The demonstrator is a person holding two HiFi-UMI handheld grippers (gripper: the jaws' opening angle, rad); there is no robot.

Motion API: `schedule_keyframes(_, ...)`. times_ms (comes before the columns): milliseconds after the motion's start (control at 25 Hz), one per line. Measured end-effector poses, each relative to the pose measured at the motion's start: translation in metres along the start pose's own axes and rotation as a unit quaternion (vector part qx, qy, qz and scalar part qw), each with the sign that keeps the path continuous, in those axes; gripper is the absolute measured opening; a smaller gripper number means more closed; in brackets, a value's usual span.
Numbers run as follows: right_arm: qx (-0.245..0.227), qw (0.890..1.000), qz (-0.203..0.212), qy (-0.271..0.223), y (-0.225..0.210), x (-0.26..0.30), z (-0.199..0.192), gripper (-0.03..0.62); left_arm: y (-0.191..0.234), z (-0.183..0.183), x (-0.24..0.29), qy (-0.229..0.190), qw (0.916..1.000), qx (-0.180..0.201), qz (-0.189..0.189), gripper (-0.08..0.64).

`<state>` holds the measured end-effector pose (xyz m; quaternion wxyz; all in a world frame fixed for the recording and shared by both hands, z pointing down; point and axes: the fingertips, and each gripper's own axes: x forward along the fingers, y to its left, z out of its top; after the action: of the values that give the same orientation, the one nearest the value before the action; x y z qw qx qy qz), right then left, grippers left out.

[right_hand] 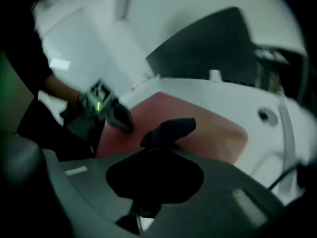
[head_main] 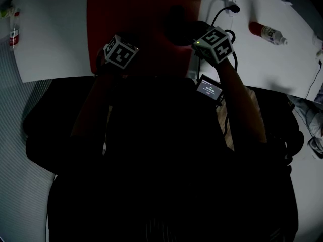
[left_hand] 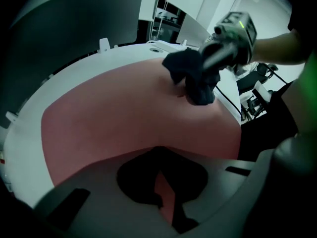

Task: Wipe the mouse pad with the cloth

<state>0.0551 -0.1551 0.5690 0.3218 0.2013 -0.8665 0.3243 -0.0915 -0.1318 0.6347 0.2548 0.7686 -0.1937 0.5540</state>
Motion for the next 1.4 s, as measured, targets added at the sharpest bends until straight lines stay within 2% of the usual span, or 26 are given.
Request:
schedule_keyframes(40,-0.084,0.995,-0.011,0.050,0.003,0.011,-0.015,0.044,0.000,-0.001,-0.001,0.001,1.0000,-0.002,0.000,0.008)
schedule_keyframes(80,-0.149,0.984,-0.016,0.092,0.009,0.021,-0.028,0.044,0.001,-0.001,-0.001,0.002,1.0000,-0.004,-0.001,0.008)
schedule_keyframes(120,-0.186,0.976,-0.016,0.115,0.013,0.028,-0.036,0.044,0.000,-0.001,-0.002,0.003,1.0000,-0.005,-0.003,0.008)
schedule_keyframes(200,-0.215,0.968,-0.016,0.129,0.015,0.035,-0.040,0.044,-0.001,0.000,-0.001,0.006,1.0000,-0.004,-0.006,0.008)
schedule_keyframes(360,-0.249,0.961,-0.024,0.118,0.016,0.043,-0.037,0.044,0.001,-0.002,-0.002,0.008,0.9999,-0.007,-0.006,0.008)
schedule_keyframes(400,-0.265,0.956,-0.025,0.119,0.017,0.045,-0.037,0.043,0.001,-0.002,-0.003,0.007,0.9999,-0.008,-0.007,0.008)
schedule_keyframes(440,-0.291,0.948,-0.025,0.125,0.019,0.046,-0.039,0.043,0.001,-0.001,-0.003,0.006,0.9999,-0.009,-0.009,0.008)
schedule_keyframes(560,-0.384,0.913,-0.013,0.140,0.019,0.053,-0.044,0.043,0.000,0.000,-0.002,0.007,0.9998,-0.013,-0.013,0.008)
schedule_keyframes(640,-0.407,0.902,-0.021,0.141,0.006,0.053,-0.034,0.043,0.000,0.001,-0.003,0.005,0.9998,-0.014,-0.009,0.008)
schedule_keyframes(720,-0.398,0.905,-0.057,0.140,-0.023,0.049,-0.016,0.043,-0.001,0.001,-0.003,0.005,0.9998,-0.015,-0.006,0.008)
schedule_keyframes(880,-0.319,0.928,-0.135,0.140,-0.088,0.039,0.020,0.044,-0.001,-0.002,-0.001,0.009,0.9996,-0.016,-0.019,0.008)
schedule_keyframes(1040,-0.244,0.948,-0.169,0.118,-0.098,0.039,0.029,0.038,0.000,0.000,-0.002,0.009,0.9996,-0.018,-0.021,0.008)
schedule_keyframes(1120,-0.225,0.957,-0.142,0.115,-0.076,0.040,0.016,0.037,0.000,0.000,-0.002,0.006,0.9996,-0.020,-0.019,0.008)
schedule_keyframes(1200,-0.237,0.962,-0.072,0.118,-0.032,0.044,-0.007,0.037,0.001,-0.001,-0.003,0.005,0.9995,-0.023,-0.020,0.008)
schedule_keyframes(1320,-0.282,0.952,0.021,0.117,0.039,0.047,-0.043,0.037,0.001,-0.002,-0.002,0.006,0.9994,-0.026,-0.021,0.008)
schedule_keyframes(1400,-0.310,0.941,0.062,0.123,0.072,0.053,-0.064,0.037,0.001,-0.002,-0.001,0.006,0.9995,-0.024,-0.020,0.008)
